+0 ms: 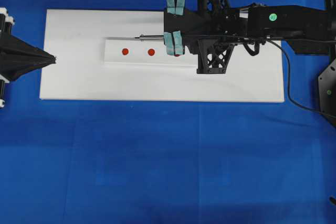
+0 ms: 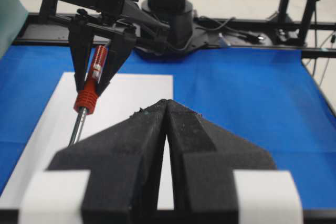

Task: Touch the tip of the soldering iron to the mark.
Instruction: 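Lower the iron tip onto the leftmost red dot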

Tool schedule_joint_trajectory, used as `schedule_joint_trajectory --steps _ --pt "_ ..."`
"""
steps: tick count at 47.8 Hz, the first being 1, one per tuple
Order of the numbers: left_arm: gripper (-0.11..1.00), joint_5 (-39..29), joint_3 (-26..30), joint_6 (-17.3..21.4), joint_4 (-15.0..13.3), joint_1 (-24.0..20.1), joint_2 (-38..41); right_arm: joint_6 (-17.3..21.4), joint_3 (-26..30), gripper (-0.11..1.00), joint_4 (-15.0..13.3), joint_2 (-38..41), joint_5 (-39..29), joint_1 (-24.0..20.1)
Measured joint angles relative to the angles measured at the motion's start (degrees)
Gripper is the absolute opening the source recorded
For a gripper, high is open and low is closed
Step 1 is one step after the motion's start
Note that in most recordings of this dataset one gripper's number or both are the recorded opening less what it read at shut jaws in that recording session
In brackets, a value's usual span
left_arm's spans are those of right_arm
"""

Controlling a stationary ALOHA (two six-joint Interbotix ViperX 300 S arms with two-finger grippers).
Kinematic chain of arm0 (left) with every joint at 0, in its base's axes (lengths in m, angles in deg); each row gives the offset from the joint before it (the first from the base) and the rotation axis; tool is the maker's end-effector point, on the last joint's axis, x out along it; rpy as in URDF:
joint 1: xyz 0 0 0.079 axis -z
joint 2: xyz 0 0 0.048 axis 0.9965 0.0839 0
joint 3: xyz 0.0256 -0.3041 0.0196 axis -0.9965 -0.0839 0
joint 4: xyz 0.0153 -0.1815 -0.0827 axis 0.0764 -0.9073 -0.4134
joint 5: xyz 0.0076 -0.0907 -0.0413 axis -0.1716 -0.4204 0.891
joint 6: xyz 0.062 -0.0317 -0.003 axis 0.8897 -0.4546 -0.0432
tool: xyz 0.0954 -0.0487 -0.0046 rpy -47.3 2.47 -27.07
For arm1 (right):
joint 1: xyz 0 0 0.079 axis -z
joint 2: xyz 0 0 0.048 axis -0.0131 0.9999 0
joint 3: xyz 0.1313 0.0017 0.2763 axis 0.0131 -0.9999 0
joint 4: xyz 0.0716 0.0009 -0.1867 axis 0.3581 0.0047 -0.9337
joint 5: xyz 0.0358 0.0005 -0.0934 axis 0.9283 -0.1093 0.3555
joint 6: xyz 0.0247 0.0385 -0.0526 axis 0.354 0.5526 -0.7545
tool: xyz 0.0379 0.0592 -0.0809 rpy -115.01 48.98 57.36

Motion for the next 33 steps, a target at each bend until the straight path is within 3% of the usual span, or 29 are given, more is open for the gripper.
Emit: schedule_joint_trajectory --steps 33 --pt "0.0 0.0 0.09 -0.09 0.0 0.0 0.0 0.0 0.0 0.07 0.09 0.0 0.7 0.0"
